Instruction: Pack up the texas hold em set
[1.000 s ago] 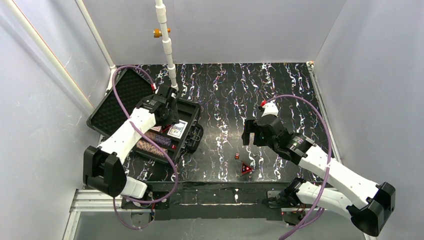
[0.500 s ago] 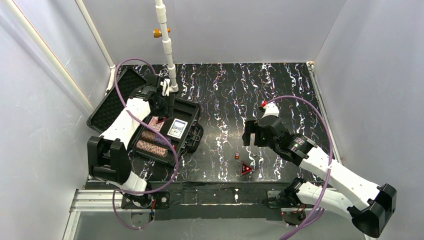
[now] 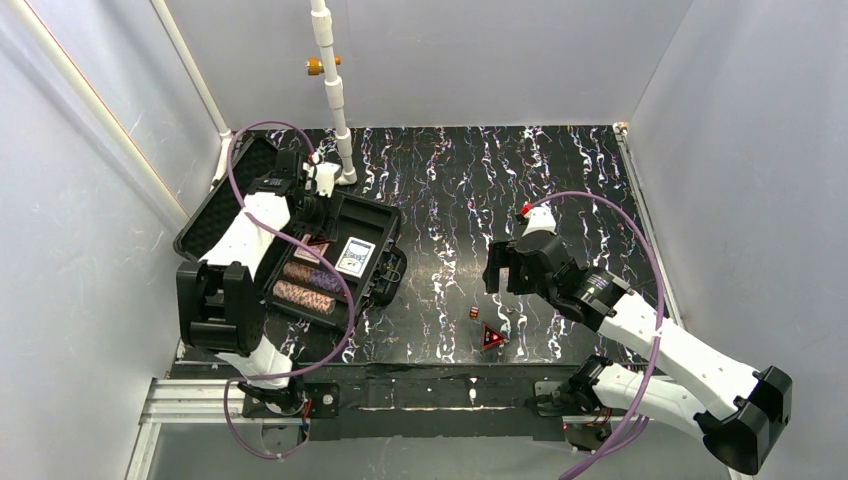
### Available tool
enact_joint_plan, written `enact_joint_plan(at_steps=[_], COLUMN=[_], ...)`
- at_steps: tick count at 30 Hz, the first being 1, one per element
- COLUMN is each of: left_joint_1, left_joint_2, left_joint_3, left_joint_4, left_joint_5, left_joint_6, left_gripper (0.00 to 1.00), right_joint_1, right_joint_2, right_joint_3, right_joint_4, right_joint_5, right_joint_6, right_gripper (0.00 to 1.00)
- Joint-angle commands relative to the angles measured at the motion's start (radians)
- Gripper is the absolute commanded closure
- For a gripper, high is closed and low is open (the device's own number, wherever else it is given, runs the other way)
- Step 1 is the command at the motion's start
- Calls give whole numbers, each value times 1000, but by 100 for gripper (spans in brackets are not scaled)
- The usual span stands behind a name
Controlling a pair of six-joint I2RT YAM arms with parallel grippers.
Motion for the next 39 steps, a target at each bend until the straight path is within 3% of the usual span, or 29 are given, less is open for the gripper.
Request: enact_joint_plan(at_steps=[1,7,20,32,34,39], left_joint_1=[19,27,28,27,27,27], left_joint_2=[32,59,57,18,-8,-115], left_joint_3=[-21,-30,-67,-69,-68,-102], left_joint_4=[9,22,67,77,77,138], left_joint_5=[51,60,-75,-99,-98,-113], left_joint_6=[69,83,95,68,56,-52], left_gripper=[46,44,37,13,3,2], right_joint_1=[5,5,5,6,5,5], right_joint_2=[-2,-1,5,-2,-5,-8], right_joint_3=[3,11,12,14,15,15], right_joint_4=[28,13,16,11,7,4], right_joint_5=[-11,-8,-16,-18,-17,-14], right_joint_6=[-9,-24,-24,-25,-26,-24], right_gripper=[2,2,2,2,2,2])
